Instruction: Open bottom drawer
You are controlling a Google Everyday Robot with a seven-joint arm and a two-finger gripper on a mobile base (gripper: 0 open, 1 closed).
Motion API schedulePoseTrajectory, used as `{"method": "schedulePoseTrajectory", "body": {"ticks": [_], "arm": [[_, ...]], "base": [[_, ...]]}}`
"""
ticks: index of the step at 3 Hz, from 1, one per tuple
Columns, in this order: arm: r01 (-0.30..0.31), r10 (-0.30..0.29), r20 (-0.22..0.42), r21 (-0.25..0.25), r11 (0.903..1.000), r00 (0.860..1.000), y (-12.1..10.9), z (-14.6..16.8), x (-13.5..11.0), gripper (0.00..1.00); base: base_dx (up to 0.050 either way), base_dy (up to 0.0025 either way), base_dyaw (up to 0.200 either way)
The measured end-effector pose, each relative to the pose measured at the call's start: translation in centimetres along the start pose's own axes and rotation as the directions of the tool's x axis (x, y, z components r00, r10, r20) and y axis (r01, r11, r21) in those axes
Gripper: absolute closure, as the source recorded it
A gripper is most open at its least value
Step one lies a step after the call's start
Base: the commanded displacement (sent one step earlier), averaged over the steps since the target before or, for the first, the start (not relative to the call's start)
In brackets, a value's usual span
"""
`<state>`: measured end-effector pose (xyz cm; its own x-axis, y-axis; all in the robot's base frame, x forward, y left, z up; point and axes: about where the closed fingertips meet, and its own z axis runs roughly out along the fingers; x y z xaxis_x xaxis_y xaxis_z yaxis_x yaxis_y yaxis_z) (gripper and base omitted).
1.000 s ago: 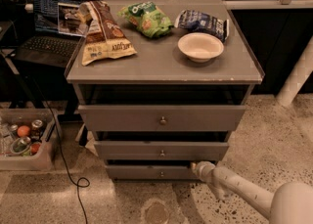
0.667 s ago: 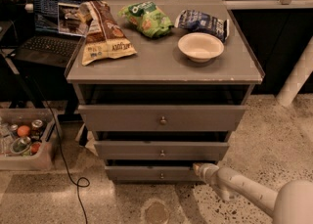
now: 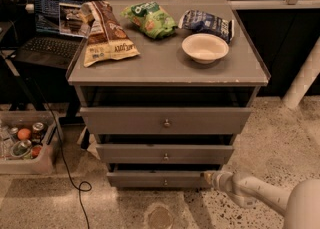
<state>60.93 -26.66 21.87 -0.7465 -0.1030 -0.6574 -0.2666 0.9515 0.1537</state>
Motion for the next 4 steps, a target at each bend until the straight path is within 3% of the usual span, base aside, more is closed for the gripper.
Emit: {"method": "schedulePoseTrajectory", "body": {"ticks": [1, 4], "arm": [[0.013, -0.013, 0.066, 0.001, 0.9999, 0.998, 1.3, 1.4, -3.2, 1.0], [-0.006, 0.005, 0.032, 0.016, 0.9998, 0.999, 1.3, 3.6, -1.6, 1.0]], "base": [[0.0, 0.0, 0.0], [0.0, 0.0, 0.0]]}}
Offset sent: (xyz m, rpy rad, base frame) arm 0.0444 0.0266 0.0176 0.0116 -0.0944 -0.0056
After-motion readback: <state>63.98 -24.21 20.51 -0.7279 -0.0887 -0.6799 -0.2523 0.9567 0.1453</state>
